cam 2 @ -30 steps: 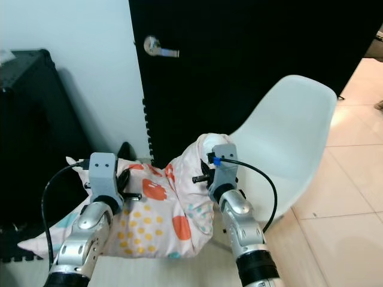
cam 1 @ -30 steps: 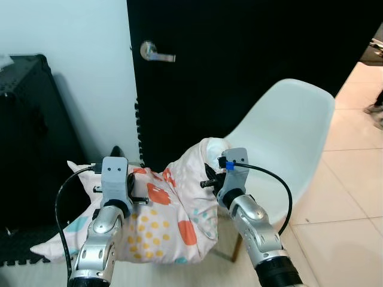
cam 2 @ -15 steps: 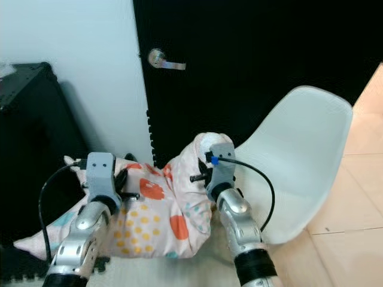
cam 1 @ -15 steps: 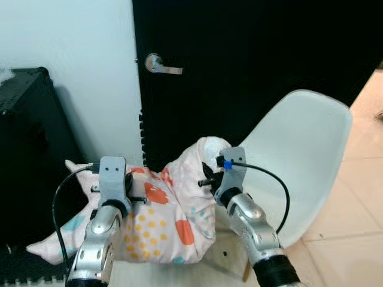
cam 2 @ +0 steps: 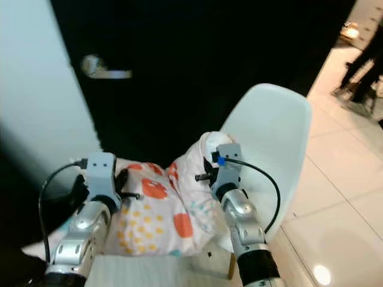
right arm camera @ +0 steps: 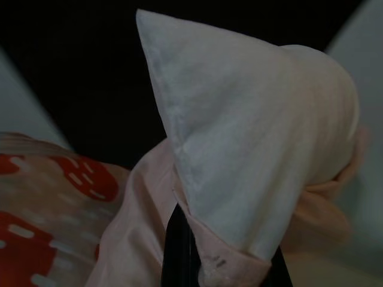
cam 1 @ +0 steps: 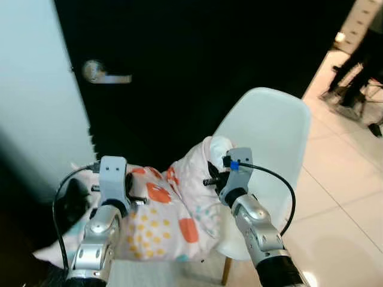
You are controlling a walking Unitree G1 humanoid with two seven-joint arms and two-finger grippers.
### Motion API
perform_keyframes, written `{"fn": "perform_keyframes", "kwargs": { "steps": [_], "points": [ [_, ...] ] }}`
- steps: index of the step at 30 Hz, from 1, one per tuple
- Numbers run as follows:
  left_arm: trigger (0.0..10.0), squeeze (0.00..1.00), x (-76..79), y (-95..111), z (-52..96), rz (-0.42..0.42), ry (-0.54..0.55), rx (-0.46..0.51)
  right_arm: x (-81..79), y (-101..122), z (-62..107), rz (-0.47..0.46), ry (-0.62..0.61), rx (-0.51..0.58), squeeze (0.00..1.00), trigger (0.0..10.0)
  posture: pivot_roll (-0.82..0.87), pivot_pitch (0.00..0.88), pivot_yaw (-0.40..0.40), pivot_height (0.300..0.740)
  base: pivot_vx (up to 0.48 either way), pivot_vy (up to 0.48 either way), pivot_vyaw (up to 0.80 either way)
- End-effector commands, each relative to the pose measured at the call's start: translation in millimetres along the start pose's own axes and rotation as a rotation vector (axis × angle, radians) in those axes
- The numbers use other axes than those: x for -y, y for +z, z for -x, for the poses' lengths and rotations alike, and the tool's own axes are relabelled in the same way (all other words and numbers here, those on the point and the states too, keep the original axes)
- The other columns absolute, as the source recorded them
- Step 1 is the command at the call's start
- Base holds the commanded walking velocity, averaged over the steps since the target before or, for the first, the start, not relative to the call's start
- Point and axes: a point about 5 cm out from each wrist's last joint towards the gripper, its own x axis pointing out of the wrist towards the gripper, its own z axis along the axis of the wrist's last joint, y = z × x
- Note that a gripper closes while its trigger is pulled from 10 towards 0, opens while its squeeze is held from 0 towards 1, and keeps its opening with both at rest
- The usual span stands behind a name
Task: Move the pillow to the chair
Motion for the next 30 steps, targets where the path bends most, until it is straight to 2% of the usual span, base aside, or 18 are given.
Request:
{"fn": "perform_keyframes", "kwargs": {
  "steps": [1,10,17,20,23,30],
  "points": [
    [10.0,0.00,11.6,10.4,-2.3,0.008,-0.051,0.047,1.4,4.5,0.0,-0.014,-0.014,0.027,0.00,10.0,0.08,0.058,-0.028,0.740,0.394,0.000,0.00],
    [10.0,0.00,11.0,11.8,-4.2,0.004,-0.058,0.050,6.4,4.8,2.6,-0.018,-0.043,0.044,0.00,10.0,0.07,0.046,-0.024,0.740,0.390,0.000,0.00],
    [10.0,0.00,12.2,10.7,-3.5,0.000,-0.069,0.046,13.4,3.1,4.3,-0.047,-0.080,0.031,0.00,10.0,0.07,0.043,-0.022,0.740,0.386,0.000,-0.80],
    [10.0,0.00,13.2,8.9,-3.7,0.002,-0.076,0.031,14.6,2.8,5.0,-0.026,-0.087,0.032,0.00,10.0,0.07,0.045,-0.022,0.740,0.334,0.000,0.00],
    [10.0,0.00,17.3,4.2,-3.0,-0.001,-0.109,-0.001,14.4,0.8,6.4,-0.026,-0.091,0.023,0.00,10.0,0.07,0.044,-0.021,0.740,0.000,0.000,0.00],
    [10.0,0.00,22.2,2.8,-2.3,-0.002,-0.137,-0.001,17.0,-0.9,8.8,-0.028,-0.102,0.015,0.00,10.0,0.07,0.049,-0.019,0.740,0.000,0.000,0.00]
  ]
}}
